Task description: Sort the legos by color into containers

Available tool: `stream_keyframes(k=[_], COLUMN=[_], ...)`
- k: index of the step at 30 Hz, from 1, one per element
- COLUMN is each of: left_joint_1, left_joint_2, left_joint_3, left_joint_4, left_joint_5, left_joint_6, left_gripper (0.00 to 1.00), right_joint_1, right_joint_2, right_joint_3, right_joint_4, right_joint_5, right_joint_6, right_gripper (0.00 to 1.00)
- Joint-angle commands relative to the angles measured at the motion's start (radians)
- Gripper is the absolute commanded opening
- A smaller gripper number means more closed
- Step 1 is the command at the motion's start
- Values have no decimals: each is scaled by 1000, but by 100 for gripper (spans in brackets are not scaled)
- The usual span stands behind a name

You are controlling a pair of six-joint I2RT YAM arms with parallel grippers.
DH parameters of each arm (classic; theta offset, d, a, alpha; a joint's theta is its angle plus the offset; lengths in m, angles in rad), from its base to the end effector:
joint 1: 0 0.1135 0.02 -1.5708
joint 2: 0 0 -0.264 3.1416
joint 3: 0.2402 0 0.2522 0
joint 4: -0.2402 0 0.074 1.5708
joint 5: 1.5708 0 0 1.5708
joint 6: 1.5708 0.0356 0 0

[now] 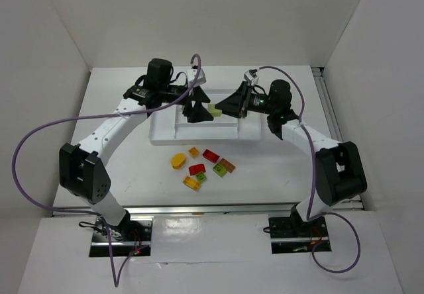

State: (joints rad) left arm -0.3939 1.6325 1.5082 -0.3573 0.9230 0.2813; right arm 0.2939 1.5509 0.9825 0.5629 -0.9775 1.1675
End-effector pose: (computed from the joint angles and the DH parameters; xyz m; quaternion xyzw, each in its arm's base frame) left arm 0.3321 -0.1688 0.3619 0.4713 0.6462 -0.4064 0.4417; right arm 0.3239 0.1289 0.2956 -0.0352 0.7073 0.6634 0.2415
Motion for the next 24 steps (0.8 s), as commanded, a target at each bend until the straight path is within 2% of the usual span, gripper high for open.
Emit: stream_keyframes(k=[1, 6, 13, 16, 17, 18, 20, 21, 24], left_joint_1=[6, 6, 6, -3, -3, -3, -3, -3, -3], left_joint_2=[-2, 7, 27, 36, 36, 36, 47, 47, 35], left_joint_3=[10, 10, 29, 38, 38, 47, 60, 72, 72], left_joint_4=[58, 58, 32, 23, 23, -1, -23, -34, -46], left_joint_5=[63, 86, 97, 109, 109, 109, 97, 88, 68], left_joint_6=[4, 4, 13, 13, 13, 22, 33, 33, 47], left_gripper=[86, 83, 68, 51, 42, 24, 5, 0, 0], right_joint_1=[-6, -6, 4, 4, 13, 13, 13, 13, -12], right_joint_2=[-11, 9, 27, 28, 28, 28, 28, 28, 2], right_joint_3=[-15, -25, -25, -25, -25, -25, -25, -13, -2], right_joint_4=[124, 180, 195, 195, 195, 195, 164, 110, -50], right_joint_5=[-36, -55, -64, -64, -64, -64, -64, -64, -43], right_joint_6=[46, 89, 100, 100, 100, 100, 74, 34, -49], right_gripper=[13, 15, 15, 15, 15, 15, 15, 15, 15])
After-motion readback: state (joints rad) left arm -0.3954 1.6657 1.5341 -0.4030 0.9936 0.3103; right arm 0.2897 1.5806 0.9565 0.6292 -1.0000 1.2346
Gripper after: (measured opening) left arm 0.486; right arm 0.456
